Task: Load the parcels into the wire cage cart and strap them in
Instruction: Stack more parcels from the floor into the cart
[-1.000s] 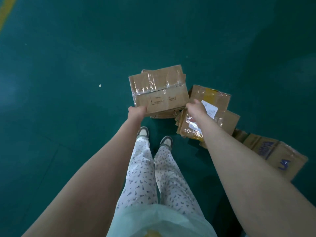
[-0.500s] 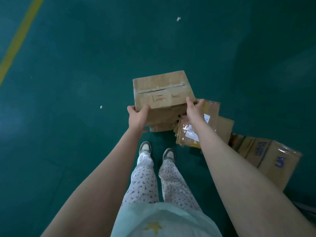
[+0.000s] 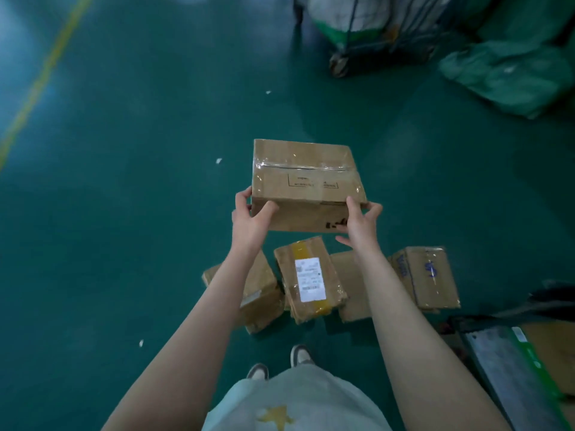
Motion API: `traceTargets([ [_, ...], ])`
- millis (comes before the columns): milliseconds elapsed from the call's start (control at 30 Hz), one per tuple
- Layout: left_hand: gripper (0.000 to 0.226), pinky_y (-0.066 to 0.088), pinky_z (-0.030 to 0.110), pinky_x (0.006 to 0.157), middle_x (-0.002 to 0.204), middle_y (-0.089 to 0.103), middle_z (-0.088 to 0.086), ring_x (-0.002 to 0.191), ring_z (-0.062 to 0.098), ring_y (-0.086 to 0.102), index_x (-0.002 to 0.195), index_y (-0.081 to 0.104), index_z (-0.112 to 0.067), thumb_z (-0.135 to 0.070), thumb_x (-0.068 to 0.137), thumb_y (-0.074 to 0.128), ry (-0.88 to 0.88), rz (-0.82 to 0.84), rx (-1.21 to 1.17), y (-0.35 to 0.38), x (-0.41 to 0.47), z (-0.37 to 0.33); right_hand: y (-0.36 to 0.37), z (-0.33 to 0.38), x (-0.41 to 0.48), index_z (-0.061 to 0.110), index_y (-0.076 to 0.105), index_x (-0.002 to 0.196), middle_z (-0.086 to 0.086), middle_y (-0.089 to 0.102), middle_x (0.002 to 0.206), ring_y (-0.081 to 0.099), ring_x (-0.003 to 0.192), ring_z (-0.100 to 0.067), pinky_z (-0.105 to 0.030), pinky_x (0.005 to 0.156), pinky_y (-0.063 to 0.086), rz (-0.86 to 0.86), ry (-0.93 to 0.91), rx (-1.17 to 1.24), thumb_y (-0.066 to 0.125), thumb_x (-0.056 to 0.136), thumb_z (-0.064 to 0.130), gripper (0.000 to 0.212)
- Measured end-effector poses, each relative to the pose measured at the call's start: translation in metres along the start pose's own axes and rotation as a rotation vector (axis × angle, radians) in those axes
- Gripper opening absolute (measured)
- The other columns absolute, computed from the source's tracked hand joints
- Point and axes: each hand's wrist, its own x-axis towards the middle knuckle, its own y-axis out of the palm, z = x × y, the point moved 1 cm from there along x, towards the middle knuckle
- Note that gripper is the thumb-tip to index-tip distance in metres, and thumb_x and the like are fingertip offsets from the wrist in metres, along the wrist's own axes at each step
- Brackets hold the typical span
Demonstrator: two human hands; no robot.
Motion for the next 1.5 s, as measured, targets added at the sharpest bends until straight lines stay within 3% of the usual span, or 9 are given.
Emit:
traceTargets([
  [67, 0.048, 0.042, 0.043, 0.094, 0.133, 0.043, 0.006, 0.117, 0.024, 0.047, 0.133, 0.031, -0.032, -0.034, 0.09, 0.053, 0.025, 0.068, 0.011, 0.009, -0.003, -0.013, -0.014, 0.008, -0.011, 0.019, 0.026, 0.11, -0.014, 0.051, 0.114, 0.058, 0.106, -0.036, -0.047, 0.088, 0.05, -0.075, -0.024, 0.034, 0.042, 0.099, 0.034, 0.024],
  [233, 0.051, 0.04, 0.041, 0.092, 0.133, 0.044, 0.004, 0.116, 0.022, 0.045, 0.137, 0.03, -0.029, -0.033, 0.091, 0.052, 0.104, 0.292, 0.053, 0.034, -0.027, -0.037, -0.059, 0.009, -0.045, 0.019, 0.028, 0.107, -0.006, 0.047, 0.109, 0.054, 0.092, -0.025, -0.036, 0.069, 0.05, -0.285, -0.091, 0.145, 0.044, 0.099, 0.032, 0.022],
  [400, 0.056, 0.039, 0.042, 0.092, 0.132, 0.044, 0.003, 0.115, 0.022, 0.045, 0.14, 0.027, -0.03, -0.033, 0.09, 0.053, 0.15, 0.47, 0.106, 0.057, -0.065, -0.039, -0.101, -0.012, -0.088, 0.024, 0.034, 0.105, -0.007, 0.053, 0.112, 0.058, 0.106, -0.032, -0.051, 0.094, 0.048, -0.456, -0.105, 0.263, 0.047, 0.096, 0.036, 0.02],
  [533, 0.058, 0.039, 0.043, 0.094, 0.132, 0.044, 0.002, 0.117, 0.023, 0.045, 0.141, 0.027, -0.031, -0.033, 0.089, 0.053, 0.135, 0.639, 0.175, 0.088, -0.104, -0.031, -0.145, -0.039, -0.132, 0.024, 0.034, 0.108, 0.001, 0.053, 0.092, 0.06, 0.097, -0.029, -0.048, 0.091, 0.049, -0.629, -0.085, 0.312, 0.044, 0.097, 0.04, 0.023],
  [633, 0.057, 0.038, 0.042, 0.092, 0.13, 0.046, 0.001, 0.116, 0.023, 0.047, 0.14, 0.028, -0.031, -0.033, 0.089, 0.054, 0.132, 0.751, 0.216, 0.116, -0.138, -0.022, -0.178, -0.06, -0.163, 0.022, 0.035, 0.11, 0.002, 0.052, 0.09, 0.059, 0.093, -0.026, -0.04, 0.085, 0.048, -0.745, -0.062, 0.376, 0.044, 0.097, 0.04, 0.024],
  [900, 0.058, 0.041, 0.043, 0.092, 0.124, 0.05, 0.001, 0.114, 0.024, 0.05, 0.139, 0.029, -0.028, -0.034, 0.087, 0.055, 0.149, 0.983, 0.328, 0.207, -0.251, 0.007, -0.288, -0.114, -0.245, 0.018, 0.034, 0.112, 0.005, 0.046, 0.085, 0.051, 0.084, -0.02, -0.044, 0.092, 0.046, -1.003, 0.003, 0.494, 0.045, 0.098, 0.036, 0.025],
  [1100, 0.053, 0.042, 0.032, 0.068, 0.123, 0.051, -0.001, 0.104, 0.022, 0.052, 0.138, 0.032, -0.031, -0.03, 0.09, 0.053, 0.122, 1.104, 0.326, 0.285, -0.362, 0.03, -0.401, -0.148, -0.305, 0.019, 0.032, 0.112, -0.001, 0.05, 0.094, 0.055, 0.092, -0.027, -0.044, 0.093, 0.046, -1.137, 0.022, 0.463, 0.044, 0.098, 0.038, 0.026],
  [1267, 0.059, 0.037, 0.049, 0.103, 0.135, 0.047, 0.0, 0.121, 0.024, 0.047, 0.143, 0.031, -0.029, -0.031, 0.088, 0.053, 0.12, 1.163, 0.357, 0.334, -0.422, 0.051, -0.466, -0.17, -0.335, 0.019, 0.03, 0.11, 0.003, 0.045, 0.088, 0.057, 0.097, -0.027, -0.049, 0.098, 0.045, -1.184, 0.021, 0.518, 0.047, 0.098, 0.037, 0.027],
  [1500, 0.058, 0.039, 0.038, 0.096, 0.138, 0.045, 0.001, 0.12, 0.022, 0.047, 0.145, 0.029, -0.023, -0.029, 0.092, 0.053, 0.11, 1.213, 0.391, 0.401, -0.458, 0.061, -0.533, -0.207, -0.319, 0.021, 0.03, 0.11, -0.008, 0.05, 0.113, 0.059, 0.103, -0.033, -0.05, 0.097, 0.045, -1.214, 0.15, 0.547, 0.045, 0.097, 0.043, 0.03],
])
